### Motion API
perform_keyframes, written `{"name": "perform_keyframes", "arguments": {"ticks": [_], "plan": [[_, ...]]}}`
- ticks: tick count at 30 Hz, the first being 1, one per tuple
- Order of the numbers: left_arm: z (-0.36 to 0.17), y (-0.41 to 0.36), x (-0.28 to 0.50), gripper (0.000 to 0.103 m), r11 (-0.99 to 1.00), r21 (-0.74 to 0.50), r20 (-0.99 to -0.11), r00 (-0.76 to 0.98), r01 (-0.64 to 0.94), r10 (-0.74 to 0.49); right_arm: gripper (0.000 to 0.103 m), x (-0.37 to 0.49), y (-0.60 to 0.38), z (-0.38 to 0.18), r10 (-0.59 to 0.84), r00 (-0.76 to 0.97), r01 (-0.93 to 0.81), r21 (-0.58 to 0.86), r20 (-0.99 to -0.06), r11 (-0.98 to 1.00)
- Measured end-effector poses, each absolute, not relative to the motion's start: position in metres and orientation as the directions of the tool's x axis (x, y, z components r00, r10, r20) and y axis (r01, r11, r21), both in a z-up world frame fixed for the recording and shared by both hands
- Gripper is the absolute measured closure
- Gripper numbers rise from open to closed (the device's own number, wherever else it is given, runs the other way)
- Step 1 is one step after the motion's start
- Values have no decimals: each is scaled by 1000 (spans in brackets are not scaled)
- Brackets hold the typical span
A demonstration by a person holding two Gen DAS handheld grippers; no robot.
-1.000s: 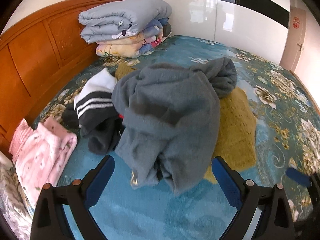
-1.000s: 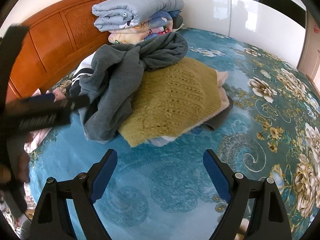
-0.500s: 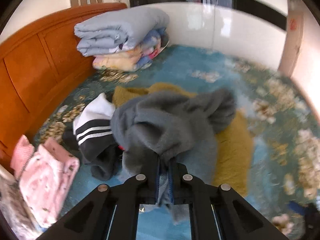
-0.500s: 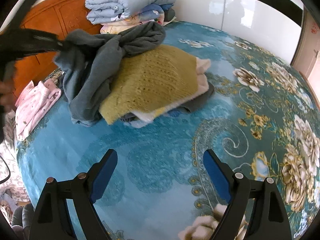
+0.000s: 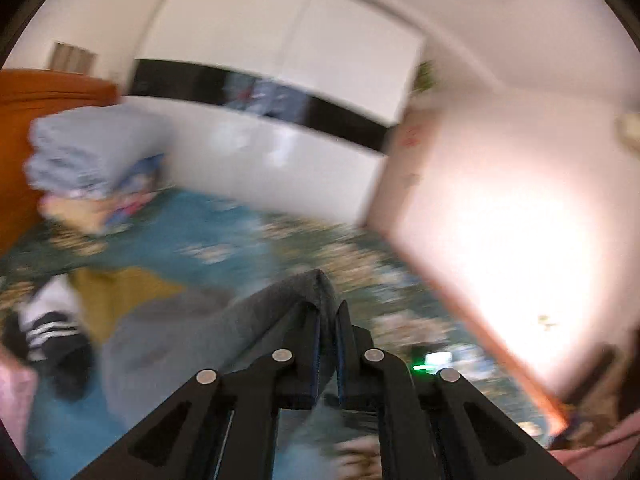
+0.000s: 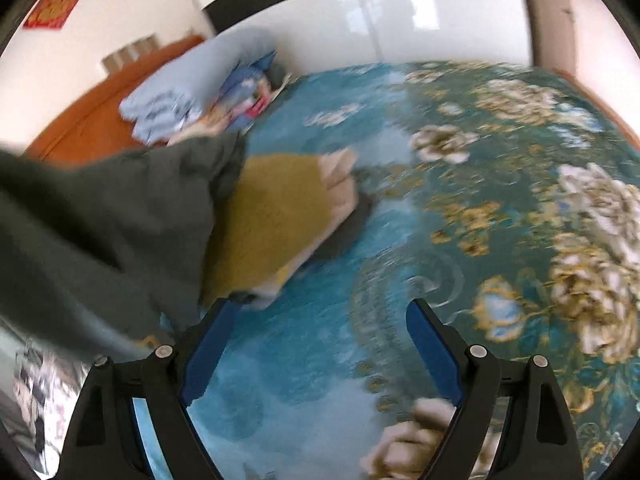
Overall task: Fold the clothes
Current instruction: 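Grasp the grey sweatshirt with the left gripper and lift it off the pile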
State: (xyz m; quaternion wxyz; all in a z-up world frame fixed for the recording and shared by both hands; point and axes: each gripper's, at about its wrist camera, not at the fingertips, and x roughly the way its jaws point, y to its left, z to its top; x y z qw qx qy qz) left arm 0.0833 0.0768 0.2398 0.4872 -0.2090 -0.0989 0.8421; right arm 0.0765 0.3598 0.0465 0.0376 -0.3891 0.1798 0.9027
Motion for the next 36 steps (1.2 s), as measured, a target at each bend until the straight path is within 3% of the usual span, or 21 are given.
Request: {"name": "perform_keyframes", "arguments": {"ticks": [4,7,10,13,17,24,27,31,33,35,36], "plan": [[259,98,110,96,-379,-405,-212,-317,-832,924,15,102,399,68,38,-719,-293,253,-694,-922],[238,121,104,96,-435,-420,-343,-304,-797,889,15,120,424,72,115,-698,-358,204,-707,-911],[180,143,79,96,-541,-477,-534,-260,-693,805,15,136,436,68,137,-668,-382,179,-732,-907],[110,140,57,95,-640,-550,-644,-215,-536,734,15,152,445,61,141,-638,-392,162,-757,-906],[66,101,26,95,-711,-632,-673,-235,-310,701,15,165,441,49,88,-591,-339,148,-802,-929],[38,42,-1,95,-775,-599,-694,-353,-201,627,15,177,395,14,-23,-475,-122,91,-880,-988],[9,11,-9,95,-822,-559,-751,-353,-110,558,15,183,394,-7,-47,-424,-134,114,-904,-984],[-26,-10,-2,94,-823,-566,-780,-291,-49,553,15,187,401,-37,-122,-363,-181,198,-924,-963],[-29,-8,6,87,-832,-550,-790,-280,-71,546,15,190,404,-51,-148,-338,-209,228,-929,-951],[-19,-3,14,61,-851,-516,-806,-281,-95,521,15,193,408,-60,-138,-316,-241,220,-939,-945],[-15,1,17,55,-862,-495,-814,-289,-109,504,15,195,410,-61,-129,-313,-252,213,-941,-944]]}}
